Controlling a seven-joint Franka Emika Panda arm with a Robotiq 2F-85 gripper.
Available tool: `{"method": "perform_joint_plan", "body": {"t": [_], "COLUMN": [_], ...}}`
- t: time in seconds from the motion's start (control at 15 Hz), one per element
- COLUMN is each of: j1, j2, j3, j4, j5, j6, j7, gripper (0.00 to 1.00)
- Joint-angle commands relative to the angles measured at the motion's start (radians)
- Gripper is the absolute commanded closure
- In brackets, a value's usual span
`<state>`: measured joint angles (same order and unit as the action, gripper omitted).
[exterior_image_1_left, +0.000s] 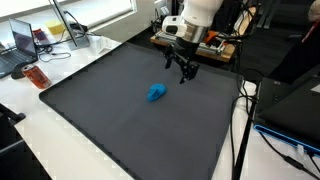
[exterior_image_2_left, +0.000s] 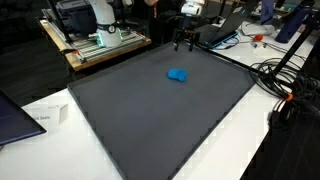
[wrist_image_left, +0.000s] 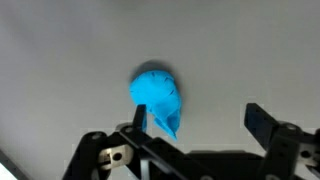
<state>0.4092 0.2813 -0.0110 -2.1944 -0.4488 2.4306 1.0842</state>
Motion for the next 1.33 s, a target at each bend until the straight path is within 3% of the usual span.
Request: {"method": "perform_joint_plan", "body": {"t": [0.0, 0.47, 0.73, 0.8, 1.27], "j1": [0.016, 0.047, 0.045, 0.038, 0.042], "j2": [0.093, 0.265, 0.359, 0.295, 0.353], "j3": [0.039, 0.065, 0.066, 0.071, 0.06], "j4": [0.157, 0.472, 0.659, 0.548, 0.645], "j5": [-0.022, 0.0, 0.021, 0.001, -0.004], "j6": [-0.164, -0.506, -0.683, -0.604, -0.653], "j7": [0.086, 0.136, 0.102, 0.115, 0.113], "gripper": [0.0, 0.0, 0.0, 0.0, 0.0]}}
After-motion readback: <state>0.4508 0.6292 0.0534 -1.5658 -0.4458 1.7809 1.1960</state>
